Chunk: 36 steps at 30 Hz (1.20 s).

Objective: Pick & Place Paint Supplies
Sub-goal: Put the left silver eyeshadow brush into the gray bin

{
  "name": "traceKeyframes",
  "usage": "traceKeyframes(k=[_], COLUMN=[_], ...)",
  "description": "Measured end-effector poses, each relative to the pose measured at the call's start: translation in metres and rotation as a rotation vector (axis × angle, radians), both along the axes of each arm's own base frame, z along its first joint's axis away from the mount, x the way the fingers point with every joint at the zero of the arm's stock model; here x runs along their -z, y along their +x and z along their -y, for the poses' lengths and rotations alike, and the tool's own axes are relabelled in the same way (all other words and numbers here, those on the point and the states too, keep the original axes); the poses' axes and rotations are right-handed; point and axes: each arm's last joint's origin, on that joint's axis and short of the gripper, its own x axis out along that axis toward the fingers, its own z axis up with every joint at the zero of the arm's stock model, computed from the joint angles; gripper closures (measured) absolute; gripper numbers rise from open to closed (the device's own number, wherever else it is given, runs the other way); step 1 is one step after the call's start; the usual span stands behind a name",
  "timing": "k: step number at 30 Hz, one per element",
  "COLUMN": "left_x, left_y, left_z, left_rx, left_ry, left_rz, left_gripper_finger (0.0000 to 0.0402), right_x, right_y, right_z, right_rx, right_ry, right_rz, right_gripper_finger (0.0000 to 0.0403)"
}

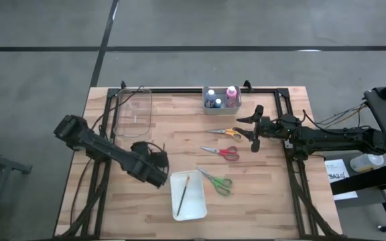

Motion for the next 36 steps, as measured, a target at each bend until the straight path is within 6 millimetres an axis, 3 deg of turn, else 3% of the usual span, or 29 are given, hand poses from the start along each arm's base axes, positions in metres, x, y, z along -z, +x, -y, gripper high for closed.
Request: traceKeyframes(k=[8,13,22,36], left_x=[0.053,0.073,0.084,0.099], left_y=[-0.014,-0.023,-0.021,-0.020], left_z=[-0.011,-0.020,-0.030,-0.033], left_rx=[0.009,0.001,0.072,0.036], left_ry=[-0.011,-0.005,0.021,0.072], left_rz=[0.010,0.018,0.012,-0.029], left_gripper_finger=[0.0194,0.0194,0.0194,0.0194], right_x=[0.000,0.000,0.000,0.000], right_y=[0.000,0.000,0.000,0.000], right_z=[0.000,0.000,0.000,0.000], right_rx=[0.000,0.000,0.000,0.000], right_ry=[0.000,0.000,0.000,0.000], right_rz=[0.000,0.000,0.000,0.000], right_gripper_finger=[0.0209,0.0209,0.0209,0.0209])
